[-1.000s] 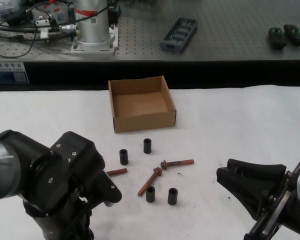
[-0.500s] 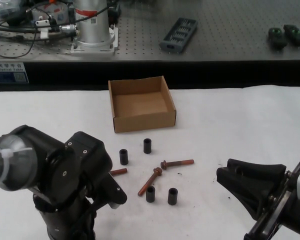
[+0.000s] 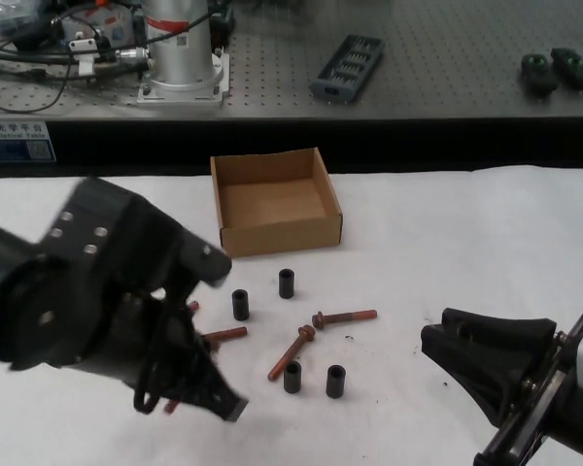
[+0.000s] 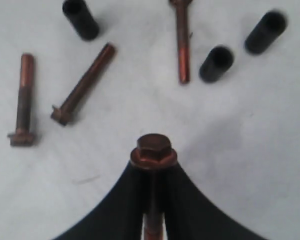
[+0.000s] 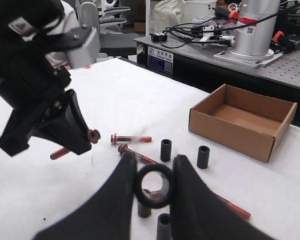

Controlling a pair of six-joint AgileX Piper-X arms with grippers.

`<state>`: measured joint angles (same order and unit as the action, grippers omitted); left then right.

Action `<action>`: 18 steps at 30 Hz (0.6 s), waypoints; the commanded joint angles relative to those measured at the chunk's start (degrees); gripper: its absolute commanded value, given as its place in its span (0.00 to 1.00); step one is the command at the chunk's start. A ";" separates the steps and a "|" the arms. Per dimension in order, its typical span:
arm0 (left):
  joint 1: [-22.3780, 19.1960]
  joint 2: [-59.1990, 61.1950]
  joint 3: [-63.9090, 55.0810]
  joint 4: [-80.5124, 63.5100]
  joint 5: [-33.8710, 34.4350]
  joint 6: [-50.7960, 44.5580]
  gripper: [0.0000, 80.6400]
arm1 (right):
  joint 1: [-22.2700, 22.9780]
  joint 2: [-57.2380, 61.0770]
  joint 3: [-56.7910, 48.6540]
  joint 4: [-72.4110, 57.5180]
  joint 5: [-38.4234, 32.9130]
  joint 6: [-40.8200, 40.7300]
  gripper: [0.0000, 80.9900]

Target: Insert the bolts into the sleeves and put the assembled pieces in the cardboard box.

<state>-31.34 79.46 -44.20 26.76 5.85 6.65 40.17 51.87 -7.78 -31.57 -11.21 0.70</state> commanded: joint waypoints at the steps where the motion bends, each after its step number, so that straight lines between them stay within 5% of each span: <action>1: 0.00 -4.65 2.08 -6.45 2.97 -2.71 0.01 | -0.11 0.21 -0.16 -2.30 0.60 -0.70 0.07; 18: 0.00 -27.54 28.02 -47.72 12.12 -11.73 0.01 | 0.00 20.46 0.31 -20.58 -16.24 -10.95 0.07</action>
<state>-31.34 55.17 -19.78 -11.68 14.72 -3.21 40.17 72.95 -7.59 -50.71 -25.97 -8.91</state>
